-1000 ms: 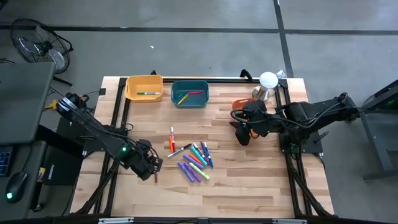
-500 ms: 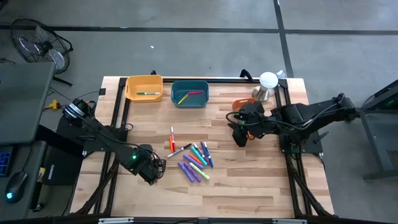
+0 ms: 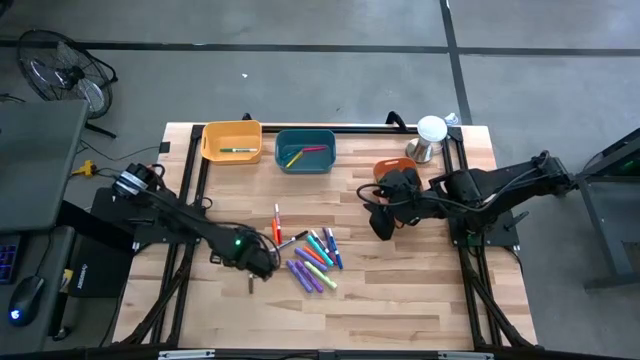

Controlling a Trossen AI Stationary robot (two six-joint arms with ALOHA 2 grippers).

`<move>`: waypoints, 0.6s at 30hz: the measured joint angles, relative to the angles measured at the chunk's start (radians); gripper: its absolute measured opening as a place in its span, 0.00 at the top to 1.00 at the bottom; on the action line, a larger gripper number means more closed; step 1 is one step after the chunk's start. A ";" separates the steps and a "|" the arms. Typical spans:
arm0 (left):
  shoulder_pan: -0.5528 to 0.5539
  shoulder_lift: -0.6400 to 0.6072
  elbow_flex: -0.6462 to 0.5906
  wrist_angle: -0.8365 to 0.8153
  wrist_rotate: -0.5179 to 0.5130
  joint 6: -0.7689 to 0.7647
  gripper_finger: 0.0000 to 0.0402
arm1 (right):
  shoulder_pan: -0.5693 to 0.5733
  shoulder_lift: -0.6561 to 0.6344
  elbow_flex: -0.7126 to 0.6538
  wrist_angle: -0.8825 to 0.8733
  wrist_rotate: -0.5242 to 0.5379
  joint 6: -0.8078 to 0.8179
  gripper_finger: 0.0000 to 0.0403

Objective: Pick & Place Markers
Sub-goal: Put the brown marker pen into the yellow bin

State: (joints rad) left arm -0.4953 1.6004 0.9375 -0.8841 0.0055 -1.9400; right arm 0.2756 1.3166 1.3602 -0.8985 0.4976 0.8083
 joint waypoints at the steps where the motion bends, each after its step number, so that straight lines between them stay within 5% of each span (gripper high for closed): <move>1: -0.001 0.007 0.000 0.000 0.005 -0.001 0.47 | 0.000 0.000 0.000 0.000 0.000 0.002 0.49; 18: 0.000 0.098 -0.051 0.168 0.072 0.030 0.48 | 0.000 -0.001 0.000 0.005 -0.004 -0.004 0.49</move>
State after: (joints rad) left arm -0.4953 1.6985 0.8869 -0.7162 0.0777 -1.9100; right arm 0.2756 1.3155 1.3602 -0.8940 0.4938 0.8043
